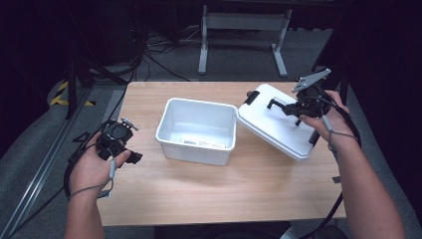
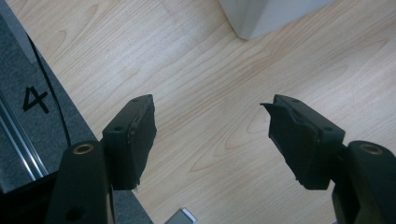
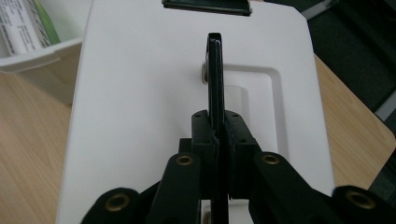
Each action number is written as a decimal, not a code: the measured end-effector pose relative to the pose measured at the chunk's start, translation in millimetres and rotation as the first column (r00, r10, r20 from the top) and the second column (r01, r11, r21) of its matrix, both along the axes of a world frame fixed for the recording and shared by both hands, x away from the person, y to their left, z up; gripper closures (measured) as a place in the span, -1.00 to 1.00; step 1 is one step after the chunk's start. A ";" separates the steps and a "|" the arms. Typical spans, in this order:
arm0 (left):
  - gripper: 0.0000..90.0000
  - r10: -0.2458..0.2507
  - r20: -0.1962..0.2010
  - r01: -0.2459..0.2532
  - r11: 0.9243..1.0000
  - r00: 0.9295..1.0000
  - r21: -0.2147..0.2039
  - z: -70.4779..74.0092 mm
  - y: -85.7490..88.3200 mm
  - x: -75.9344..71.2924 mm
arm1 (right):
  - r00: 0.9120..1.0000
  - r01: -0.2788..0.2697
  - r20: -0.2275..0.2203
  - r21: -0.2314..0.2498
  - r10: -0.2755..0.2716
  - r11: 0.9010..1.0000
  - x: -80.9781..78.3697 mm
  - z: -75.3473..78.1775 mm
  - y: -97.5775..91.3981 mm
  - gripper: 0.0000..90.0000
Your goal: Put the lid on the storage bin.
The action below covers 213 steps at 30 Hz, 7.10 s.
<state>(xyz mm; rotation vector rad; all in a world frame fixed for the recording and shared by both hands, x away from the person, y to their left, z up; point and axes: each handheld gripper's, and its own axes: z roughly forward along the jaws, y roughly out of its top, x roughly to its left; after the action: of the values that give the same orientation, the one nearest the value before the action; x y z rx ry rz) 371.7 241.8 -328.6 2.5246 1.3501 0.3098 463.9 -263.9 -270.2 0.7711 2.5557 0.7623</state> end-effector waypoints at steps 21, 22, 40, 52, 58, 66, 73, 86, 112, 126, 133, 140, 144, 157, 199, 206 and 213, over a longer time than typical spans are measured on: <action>-0.28 0.021 0.007 -0.021 1.000 1.000 -0.012 -0.5 13.6 -7.0 | 0.981 -0.194 0.029 -0.025 0.194 0.981 9.5 33.0 92.7 0.88; -0.28 0.017 0.007 -0.017 1.000 1.000 -0.012 -0.3 13.7 -6.8 | 0.979 -0.202 0.032 -0.029 0.203 0.979 9.5 33.2 97.5 0.88; -0.28 0.013 0.006 -0.013 1.000 1.000 -0.028 2.0 17.3 -4.8 | 0.943 -0.330 0.018 -0.056 0.332 0.942 17.0 28.7 179.2 0.88; -0.28 0.005 0.009 -0.005 0.999 1.000 -0.034 2.7 19.4 -4.3 | 0.925 -0.378 0.009 -0.053 0.379 0.924 25.2 16.2 212.1 0.88; -0.28 0.009 0.007 -0.009 0.999 1.000 -0.040 2.7 19.8 -5.1 | 0.913 -0.408 -0.003 -0.050 0.408 0.912 28.2 8.3 224.1 0.88; -0.28 0.007 0.008 -0.007 0.999 1.000 -0.037 2.9 21.4 -5.4 | 0.907 -0.422 -0.026 -0.067 0.421 0.904 31.6 -2.0 235.1 0.88; -0.28 0.008 0.010 -0.008 0.999 1.000 -0.040 3.2 22.3 -5.8 | 0.904 -0.428 -0.055 -0.082 0.425 0.900 34.3 -10.3 239.5 0.88; -0.28 0.008 0.005 -0.008 0.999 1.000 -0.041 2.6 21.4 -5.4 | 0.894 -0.448 -0.072 -0.108 0.442 0.888 31.3 -20.2 238.9 0.88; -0.28 0.020 -0.007 -0.021 0.999 1.000 -0.042 -0.3 24.0 -4.8 | 0.894 -0.448 -0.073 -0.118 0.442 0.886 22.2 -22.5 244.3 0.70; -0.28 0.047 0.003 -0.047 0.998 0.999 -0.042 0.6 32.5 -18.0 | 0.912 -0.408 -0.018 0.034 0.409 0.912 13.9 10.7 213.7 0.23; -0.28 0.052 -0.002 -0.052 0.998 0.999 -0.047 0.4 33.7 -20.0 | 0.933 -0.360 -0.003 0.060 0.360 0.931 11.1 25.7 181.2 0.19; -0.29 0.043 0.001 -0.043 0.998 0.999 -0.052 0.8 28.3 -18.1 | 0.952 -0.306 0.007 0.081 0.306 0.949 5.8 33.4 145.1 0.16; -0.29 0.022 0.003 -0.022 0.998 1.000 -0.055 0.7 23.5 -13.2 | 0.963 -0.267 0.004 0.085 0.268 0.960 1.9 33.4 121.1 0.14; -0.29 0.010 0.018 -0.007 0.992 1.000 -0.123 3.2 29.1 -6.4 | 0.988 -0.150 -0.011 0.107 0.152 0.983 -0.4 31.5 64.2 0.11; -0.29 0.024 -0.030 -0.026 0.996 0.999 -0.082 -26.7 34.3 11.5 | 0.952 0.231 -0.225 0.083 -0.207 0.969 13.9 -122.7 -47.8 0.09; -0.29 0.014 -0.046 -0.016 0.998 0.999 -0.060 -29.8 34.4 14.8 | 0.933 0.257 -0.266 0.014 -0.244 0.966 19.3 -142.7 -47.8 0.10; -0.29 0.013 -0.056 -0.016 0.999 0.998 -0.051 -32.6 33.3 17.2 | 0.919 0.269 -0.290 -0.033 -0.267 0.963 21.1 -152.3 -46.9 0.09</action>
<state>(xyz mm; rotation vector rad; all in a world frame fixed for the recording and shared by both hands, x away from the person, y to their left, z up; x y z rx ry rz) 388.9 275.1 -361.1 2.4996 1.3796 0.2066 485.0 -310.8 -422.4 1.2914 2.6173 0.6065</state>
